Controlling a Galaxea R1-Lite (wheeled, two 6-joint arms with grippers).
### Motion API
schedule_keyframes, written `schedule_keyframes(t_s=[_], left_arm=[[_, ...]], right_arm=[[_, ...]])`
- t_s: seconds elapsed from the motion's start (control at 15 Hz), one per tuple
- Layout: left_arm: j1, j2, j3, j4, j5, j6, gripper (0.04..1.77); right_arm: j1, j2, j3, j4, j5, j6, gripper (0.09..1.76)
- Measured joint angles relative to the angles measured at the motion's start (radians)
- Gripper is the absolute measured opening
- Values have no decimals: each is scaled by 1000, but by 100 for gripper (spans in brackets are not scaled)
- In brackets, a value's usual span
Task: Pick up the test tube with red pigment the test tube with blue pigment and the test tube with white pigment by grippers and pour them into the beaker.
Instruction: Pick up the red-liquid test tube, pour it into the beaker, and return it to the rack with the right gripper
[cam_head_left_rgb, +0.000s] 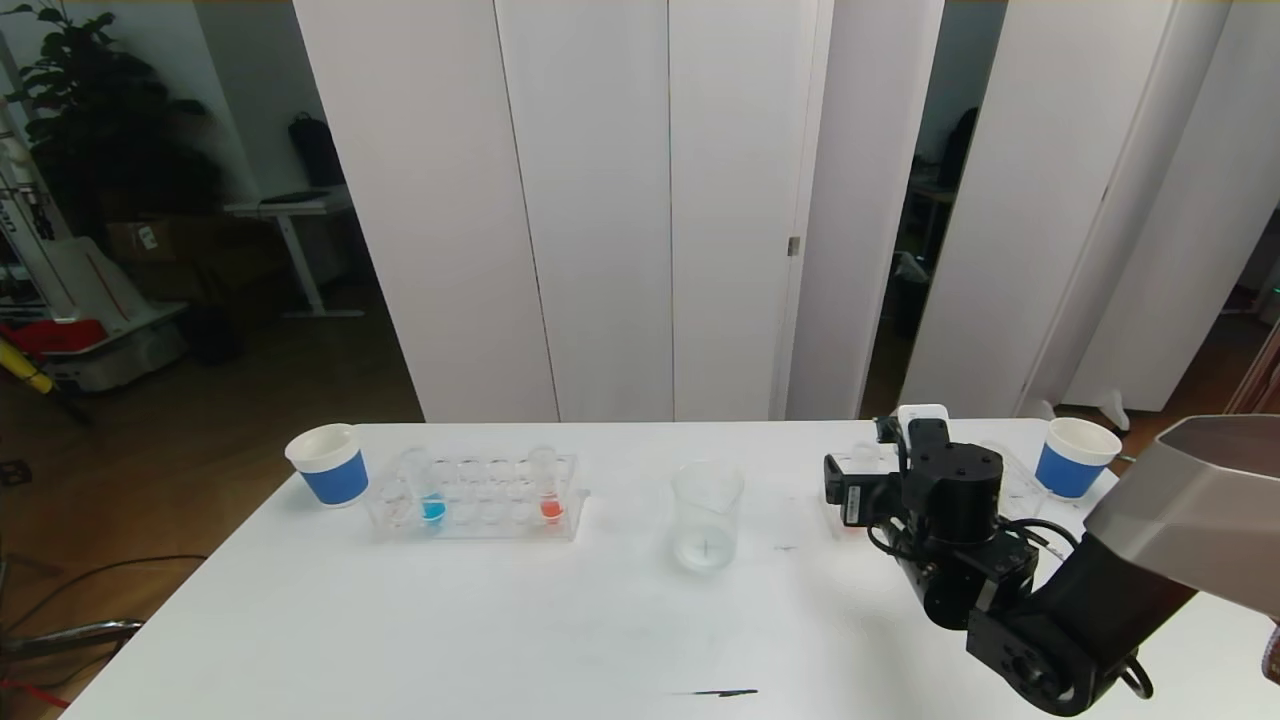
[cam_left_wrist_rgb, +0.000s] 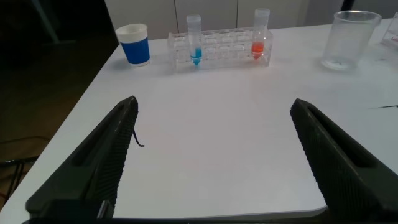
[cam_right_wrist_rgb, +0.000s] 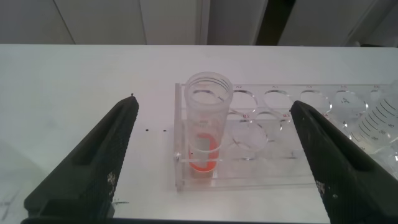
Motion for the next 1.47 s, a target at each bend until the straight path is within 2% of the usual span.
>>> schedule_keyframes(t_s=[0.4, 0.87, 0.93, 1.0, 1.07, 1.13, 1.2, 1.27, 1.33, 1.47], left_arm=[[0, 0, 0, 0, 0, 0, 175], [0, 0, 0, 0, 0, 0, 175], [0, 0, 0, 0, 0, 0, 175], [0, 0, 0, 0, 0, 0, 175], [0, 0, 0, 0, 0, 0, 175], [0, 0, 0, 0, 0, 0, 175], [0, 0, 0, 0, 0, 0, 175], [-1, 0, 0, 0, 0, 0, 175], [0, 0, 0, 0, 0, -1, 175], [0, 0, 0, 0, 0, 0, 175]], right_arm=[[-14, 66, -115, 72, 5, -4, 175], [-16, 99, -161, 77, 23, -7, 175], [-18, 105, -164, 77, 26, -8, 171], [-21, 110, -168, 77, 27, -9, 152], [-23, 114, -170, 77, 28, -9, 117], [-24, 119, -171, 76, 26, -9, 71], [-26, 122, -171, 75, 28, -9, 45], [-24, 125, -172, 73, 26, -10, 47], [-24, 127, -173, 75, 28, -9, 69], [-26, 130, -173, 76, 27, -9, 58]])
